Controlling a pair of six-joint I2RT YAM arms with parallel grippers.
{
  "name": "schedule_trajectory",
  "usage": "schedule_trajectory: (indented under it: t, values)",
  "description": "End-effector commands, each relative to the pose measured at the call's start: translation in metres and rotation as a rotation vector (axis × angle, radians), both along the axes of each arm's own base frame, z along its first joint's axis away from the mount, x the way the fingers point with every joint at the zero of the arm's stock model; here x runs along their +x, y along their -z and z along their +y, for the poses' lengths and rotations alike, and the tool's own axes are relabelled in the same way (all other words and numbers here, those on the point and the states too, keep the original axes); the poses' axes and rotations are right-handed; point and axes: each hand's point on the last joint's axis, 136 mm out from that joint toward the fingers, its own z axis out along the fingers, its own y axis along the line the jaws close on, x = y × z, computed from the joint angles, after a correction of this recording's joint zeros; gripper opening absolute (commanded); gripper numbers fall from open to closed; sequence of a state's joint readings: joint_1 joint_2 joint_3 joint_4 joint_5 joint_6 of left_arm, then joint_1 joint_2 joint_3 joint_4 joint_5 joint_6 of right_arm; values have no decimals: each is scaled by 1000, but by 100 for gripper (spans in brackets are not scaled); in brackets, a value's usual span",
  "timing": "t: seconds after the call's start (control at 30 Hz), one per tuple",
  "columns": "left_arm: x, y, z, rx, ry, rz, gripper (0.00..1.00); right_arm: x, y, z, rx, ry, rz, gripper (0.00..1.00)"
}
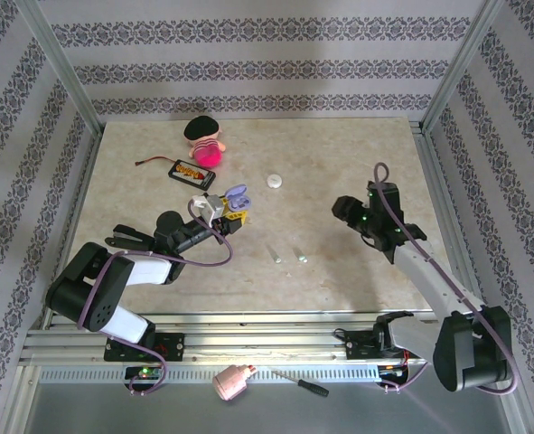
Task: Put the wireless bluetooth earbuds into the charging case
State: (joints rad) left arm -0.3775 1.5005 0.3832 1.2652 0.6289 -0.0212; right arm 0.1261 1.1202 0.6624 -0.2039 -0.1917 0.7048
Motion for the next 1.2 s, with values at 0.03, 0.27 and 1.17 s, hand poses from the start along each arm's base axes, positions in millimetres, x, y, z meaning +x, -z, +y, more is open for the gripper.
schedule_trajectory:
  t: [0.03, 0.27, 1.17]
  values:
    - [-3, -12, 1, -22, 22, -29, 19, 12, 2, -13, 81, 31, -29, 55]
    - [-6, -17, 1, -45, 28, -20, 19, 31, 35, -29, 98, 55, 24, 43]
    - [-7, -20, 0, -20, 43, -11, 18, 62, 95, -32, 158, 13, 80, 35]
